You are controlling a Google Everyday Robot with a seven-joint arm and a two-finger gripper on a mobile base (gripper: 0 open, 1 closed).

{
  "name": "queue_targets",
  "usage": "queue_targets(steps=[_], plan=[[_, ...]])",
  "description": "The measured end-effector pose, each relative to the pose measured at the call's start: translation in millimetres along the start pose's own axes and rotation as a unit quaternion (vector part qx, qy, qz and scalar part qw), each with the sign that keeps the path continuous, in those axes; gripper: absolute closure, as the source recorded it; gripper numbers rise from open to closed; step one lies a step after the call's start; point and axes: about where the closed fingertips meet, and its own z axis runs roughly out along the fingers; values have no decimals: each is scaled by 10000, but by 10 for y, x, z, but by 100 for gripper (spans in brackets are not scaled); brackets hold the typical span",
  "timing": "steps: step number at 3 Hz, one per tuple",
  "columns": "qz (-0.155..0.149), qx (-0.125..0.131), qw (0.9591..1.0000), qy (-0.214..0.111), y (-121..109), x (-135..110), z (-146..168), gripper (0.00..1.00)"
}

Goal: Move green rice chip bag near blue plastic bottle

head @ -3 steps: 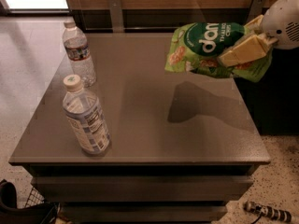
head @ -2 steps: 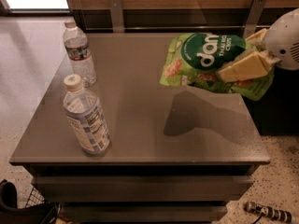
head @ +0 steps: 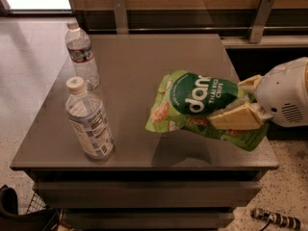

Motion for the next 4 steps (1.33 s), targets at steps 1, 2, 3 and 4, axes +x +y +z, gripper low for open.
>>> queue_targets(steps=[1, 2, 3, 4], plan=[[-145, -145, 9998, 67, 157, -21, 104, 100], [-405, -385, 9984, 103, 42, -161, 331, 100], [-542, -545, 9970, 80, -59, -250, 495, 100], [-599, -582, 9965, 72, -69, -294, 532, 85]])
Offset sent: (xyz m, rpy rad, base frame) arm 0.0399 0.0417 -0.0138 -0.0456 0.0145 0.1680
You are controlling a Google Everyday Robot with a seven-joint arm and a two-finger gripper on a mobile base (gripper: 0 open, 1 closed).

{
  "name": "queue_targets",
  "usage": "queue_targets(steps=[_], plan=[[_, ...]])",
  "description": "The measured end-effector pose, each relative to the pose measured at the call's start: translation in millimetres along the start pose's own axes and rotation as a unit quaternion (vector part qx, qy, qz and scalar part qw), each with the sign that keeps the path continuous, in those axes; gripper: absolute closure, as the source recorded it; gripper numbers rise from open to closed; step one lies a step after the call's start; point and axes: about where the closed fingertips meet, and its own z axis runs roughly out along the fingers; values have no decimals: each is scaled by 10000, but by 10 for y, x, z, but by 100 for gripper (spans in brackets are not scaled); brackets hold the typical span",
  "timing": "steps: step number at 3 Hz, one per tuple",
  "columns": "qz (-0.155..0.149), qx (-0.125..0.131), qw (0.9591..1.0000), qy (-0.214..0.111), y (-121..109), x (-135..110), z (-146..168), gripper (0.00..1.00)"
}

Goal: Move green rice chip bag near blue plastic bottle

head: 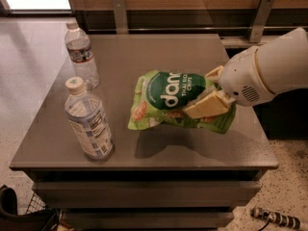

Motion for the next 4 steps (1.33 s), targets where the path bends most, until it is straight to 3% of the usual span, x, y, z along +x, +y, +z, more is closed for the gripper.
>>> queue_targets(steps=[3, 4], plan=[[-65, 29, 10000, 14, 34, -60, -27, 16], [-88, 41, 10000, 19, 47, -81, -37, 0]])
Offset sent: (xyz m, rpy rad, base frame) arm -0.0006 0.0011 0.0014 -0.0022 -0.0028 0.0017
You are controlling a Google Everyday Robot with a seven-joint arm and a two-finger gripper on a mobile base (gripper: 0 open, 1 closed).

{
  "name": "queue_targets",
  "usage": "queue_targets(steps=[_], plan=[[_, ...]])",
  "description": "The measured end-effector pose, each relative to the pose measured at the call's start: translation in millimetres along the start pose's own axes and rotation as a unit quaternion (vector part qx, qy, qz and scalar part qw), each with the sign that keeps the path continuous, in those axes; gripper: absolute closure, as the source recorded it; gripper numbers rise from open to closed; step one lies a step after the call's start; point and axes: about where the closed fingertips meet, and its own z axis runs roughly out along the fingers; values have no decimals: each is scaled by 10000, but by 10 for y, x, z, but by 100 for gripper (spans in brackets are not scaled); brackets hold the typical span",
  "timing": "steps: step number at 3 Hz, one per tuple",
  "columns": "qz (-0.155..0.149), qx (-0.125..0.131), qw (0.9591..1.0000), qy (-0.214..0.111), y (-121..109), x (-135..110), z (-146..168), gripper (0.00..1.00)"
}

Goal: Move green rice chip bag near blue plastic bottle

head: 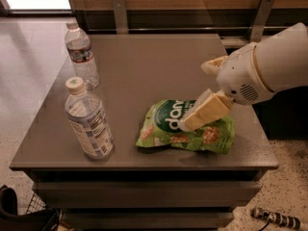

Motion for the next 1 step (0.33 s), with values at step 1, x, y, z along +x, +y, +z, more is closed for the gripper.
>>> queue_targets(steps=[1], plan=[[0, 0, 10000, 0, 0, 0, 0, 0]])
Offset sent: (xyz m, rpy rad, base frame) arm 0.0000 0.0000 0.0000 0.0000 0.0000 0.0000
